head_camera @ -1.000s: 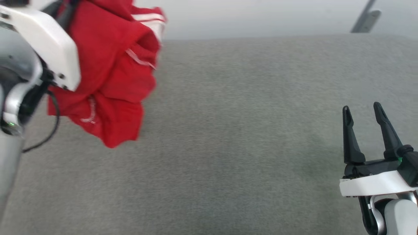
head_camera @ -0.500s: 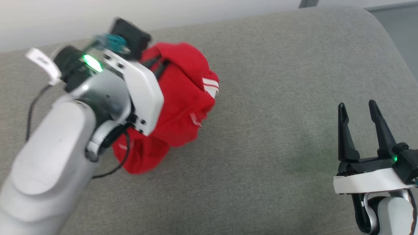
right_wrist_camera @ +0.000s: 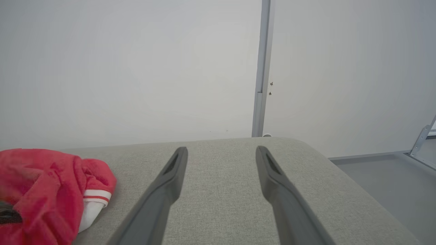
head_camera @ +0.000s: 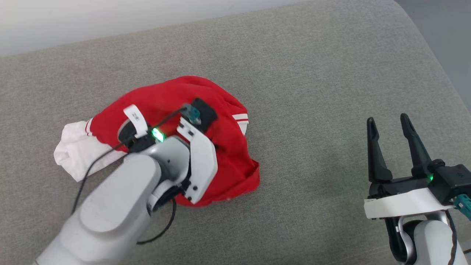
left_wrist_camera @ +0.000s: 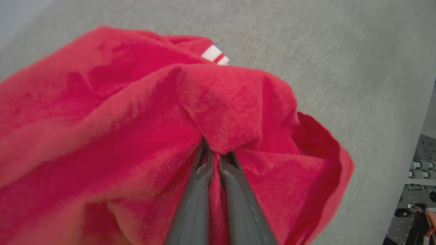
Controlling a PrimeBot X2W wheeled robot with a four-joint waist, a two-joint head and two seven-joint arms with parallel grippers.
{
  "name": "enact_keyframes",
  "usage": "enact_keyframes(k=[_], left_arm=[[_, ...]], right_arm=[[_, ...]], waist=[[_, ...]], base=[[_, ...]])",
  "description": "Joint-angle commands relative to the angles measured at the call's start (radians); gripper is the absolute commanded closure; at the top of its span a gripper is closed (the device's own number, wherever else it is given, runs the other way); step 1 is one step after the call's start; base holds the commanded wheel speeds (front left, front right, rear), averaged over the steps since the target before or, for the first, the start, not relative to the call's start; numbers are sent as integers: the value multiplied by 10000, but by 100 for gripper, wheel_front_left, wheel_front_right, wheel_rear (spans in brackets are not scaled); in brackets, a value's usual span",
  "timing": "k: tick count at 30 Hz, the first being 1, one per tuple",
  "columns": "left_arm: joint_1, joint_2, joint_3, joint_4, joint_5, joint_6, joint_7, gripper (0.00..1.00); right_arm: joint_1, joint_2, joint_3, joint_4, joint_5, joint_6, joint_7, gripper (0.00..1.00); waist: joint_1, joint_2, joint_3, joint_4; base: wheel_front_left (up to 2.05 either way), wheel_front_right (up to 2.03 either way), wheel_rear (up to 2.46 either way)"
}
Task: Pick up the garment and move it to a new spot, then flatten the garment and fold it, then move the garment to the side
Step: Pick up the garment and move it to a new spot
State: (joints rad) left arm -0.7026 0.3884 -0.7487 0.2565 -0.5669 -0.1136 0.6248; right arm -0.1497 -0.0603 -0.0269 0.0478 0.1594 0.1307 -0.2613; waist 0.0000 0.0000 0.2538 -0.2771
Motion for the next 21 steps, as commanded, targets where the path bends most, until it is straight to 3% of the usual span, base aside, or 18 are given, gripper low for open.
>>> enact_keyframes(k=[1,3,4,6,7,8,14,21], left_arm=[[125,-6,-130,228,-54,-49,-33,100],[169,-63,-352,680,-28,-93,-79,100],[170,-86,-480,917,-7,-87,-76,88],[156,-169,-681,1329,-50,-109,-126,47],[143,-189,-803,1540,-84,-127,-120,16],[91,-188,-951,1705,-60,-146,-161,0],[-130,-186,-1506,2178,-603,-138,-554,0],[-197,85,-1410,1960,-1227,-144,-1507,0]], right_arm=[[-59,47,44,56,66,2,-56,0],[-81,61,77,77,55,2,-56,0],[-86,63,84,85,46,2,-56,0],[-81,66,101,115,25,2,-56,0],[-85,70,111,128,19,2,-56,0],[-86,72,124,136,15,2,-56,0],[76,-29,147,183,-44,2,-56,0],[342,-266,46,270,-20,2,-56,0]], waist=[[0,0,4,-13],[0,0,-5,-17],[0,0,-18,-11],[0,0,-66,24],[0,0,-96,50],[0,0,-127,84],[0,0,-408,395],[0,0,-957,934]], base=[[0,0,0],[0,0,0],[0,0,0],[0,0,0],[0,0,0],[0,0,0],[0,0,0],[0,0,0]])
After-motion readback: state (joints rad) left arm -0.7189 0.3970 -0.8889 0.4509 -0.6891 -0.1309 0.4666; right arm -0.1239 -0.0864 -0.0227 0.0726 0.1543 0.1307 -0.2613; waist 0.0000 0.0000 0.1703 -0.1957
